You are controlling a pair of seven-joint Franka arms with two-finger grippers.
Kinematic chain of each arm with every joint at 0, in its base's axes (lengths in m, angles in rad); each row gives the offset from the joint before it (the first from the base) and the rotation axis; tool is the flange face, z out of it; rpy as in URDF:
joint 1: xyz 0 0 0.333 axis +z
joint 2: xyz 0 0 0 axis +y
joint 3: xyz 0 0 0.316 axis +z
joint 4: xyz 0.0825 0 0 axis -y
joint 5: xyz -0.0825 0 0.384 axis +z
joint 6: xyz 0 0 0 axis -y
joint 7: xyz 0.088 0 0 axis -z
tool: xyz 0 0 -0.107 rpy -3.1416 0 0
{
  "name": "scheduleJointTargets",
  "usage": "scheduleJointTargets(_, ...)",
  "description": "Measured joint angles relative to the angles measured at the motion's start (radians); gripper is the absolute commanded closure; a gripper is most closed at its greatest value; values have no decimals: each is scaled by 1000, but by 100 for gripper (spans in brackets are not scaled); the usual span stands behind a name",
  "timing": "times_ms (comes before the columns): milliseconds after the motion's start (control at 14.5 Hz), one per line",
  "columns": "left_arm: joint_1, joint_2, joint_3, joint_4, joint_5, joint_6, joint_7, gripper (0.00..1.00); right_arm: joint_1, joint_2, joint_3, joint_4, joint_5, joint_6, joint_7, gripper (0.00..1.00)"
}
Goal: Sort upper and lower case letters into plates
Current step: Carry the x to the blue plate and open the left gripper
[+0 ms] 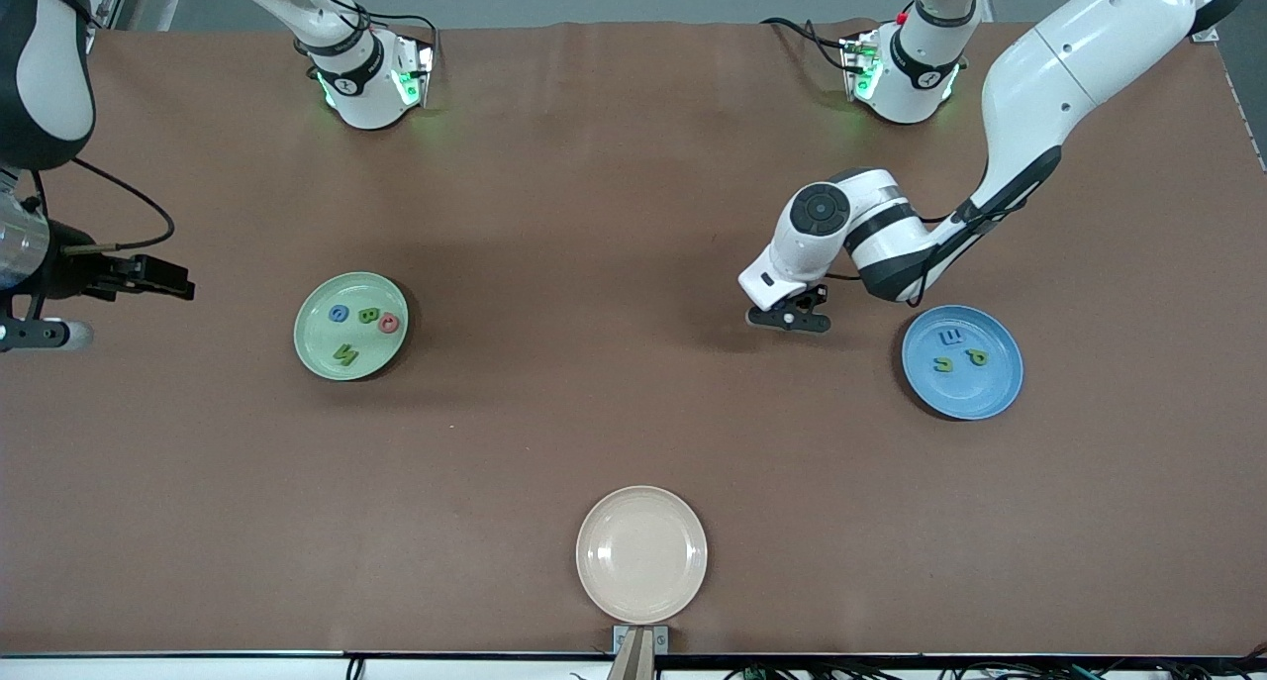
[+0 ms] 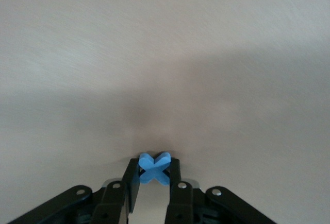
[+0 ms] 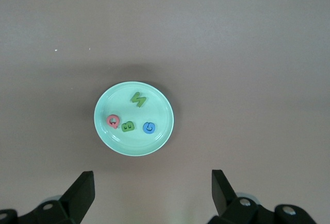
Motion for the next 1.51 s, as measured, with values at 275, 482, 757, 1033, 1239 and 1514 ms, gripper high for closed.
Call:
scheduleJointTargets(275, 175, -41, -120, 53, 0, -127, 112, 96, 4, -53, -2, -16, -2, -19, 0, 0)
scheduleJointTargets(482, 326, -53, -147, 62, 0, -146, 273, 96, 4, -96, -3, -17, -2, -59, 0, 0)
scheduleJointTargets(757, 443, -53, -127, 77, 0, -146, 473, 96, 6, -156, -1, -17, -2, -111, 0, 0)
scheduleJointTargets(1033, 457, -46, -34, 123, 0, -145, 622, 96, 7, -183, 1, -3, -2, -147, 0, 0)
scheduleJointTargets(1239, 453, -20, 13, 167, 0, -143, 694, 96, 7, -185, 0, 12, -2, -172, 0, 0)
scheduleJointTargets(1514, 419, 31, 53, 225, 0, -141, 710, 96, 7, -185, 2, 17, 0, -173, 0, 0)
